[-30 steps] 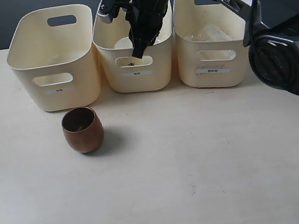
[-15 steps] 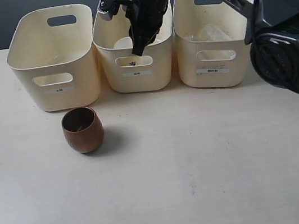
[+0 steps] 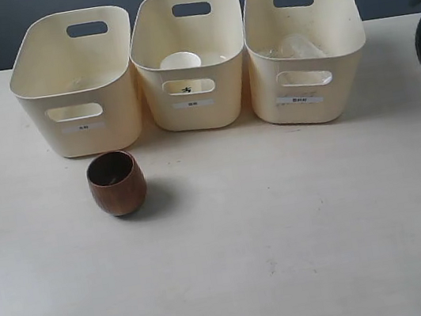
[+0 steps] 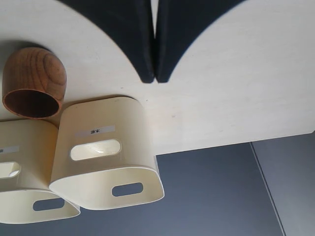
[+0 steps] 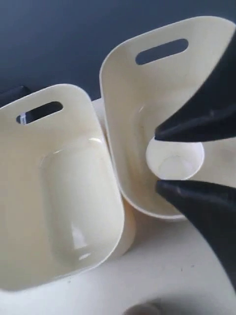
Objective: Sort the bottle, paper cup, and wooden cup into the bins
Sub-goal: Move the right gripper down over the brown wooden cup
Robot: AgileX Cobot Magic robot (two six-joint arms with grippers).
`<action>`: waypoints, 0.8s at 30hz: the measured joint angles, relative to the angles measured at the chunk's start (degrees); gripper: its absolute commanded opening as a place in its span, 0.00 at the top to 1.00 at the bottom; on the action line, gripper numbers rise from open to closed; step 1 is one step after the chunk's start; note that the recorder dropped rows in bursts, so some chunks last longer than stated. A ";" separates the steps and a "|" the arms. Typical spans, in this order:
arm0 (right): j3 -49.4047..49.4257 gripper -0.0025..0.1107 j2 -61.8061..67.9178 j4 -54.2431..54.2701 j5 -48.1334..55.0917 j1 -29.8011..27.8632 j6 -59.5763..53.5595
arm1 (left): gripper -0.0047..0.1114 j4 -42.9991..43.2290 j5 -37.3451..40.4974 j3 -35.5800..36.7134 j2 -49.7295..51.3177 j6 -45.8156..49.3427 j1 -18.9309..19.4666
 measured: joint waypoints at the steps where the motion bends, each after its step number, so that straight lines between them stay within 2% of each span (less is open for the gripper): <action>1: 0.00 0.73 -0.44 0.00 0.00 0.92 0.16 | 0.96 0.00 0.00 0.00 0.00 0.00 0.00; 6: 2.42 0.73 -3.44 -0.91 0.00 6.30 0.73 | 0.96 0.00 0.00 0.00 0.00 0.00 0.00; 9: 12.11 0.73 -6.39 -7.45 -0.11 12.18 0.81 | 0.96 0.00 0.00 0.00 0.00 0.00 0.00; 12: 18.22 0.73 -6.55 -8.79 -0.11 14.20 0.17 | 0.96 0.00 0.00 0.00 0.00 0.00 0.00; 14: 23.39 0.69 -6.55 -9.26 0.22 15.63 -0.99 | 0.96 0.00 0.00 0.00 0.00 0.00 0.00; 16: 26.73 0.52 -6.30 -9.26 0.32 16.70 -1.41 | 0.96 0.00 0.00 0.00 0.00 0.00 0.00; 17: 27.62 0.46 -5.95 -8.79 0.43 16.93 -1.51 | 0.96 0.04 0.00 0.00 0.00 0.00 0.00; 24: 28.08 0.48 -2.47 -3.20 0.43 17.17 -5.13 | 0.96 0.04 0.00 0.00 0.00 0.00 0.00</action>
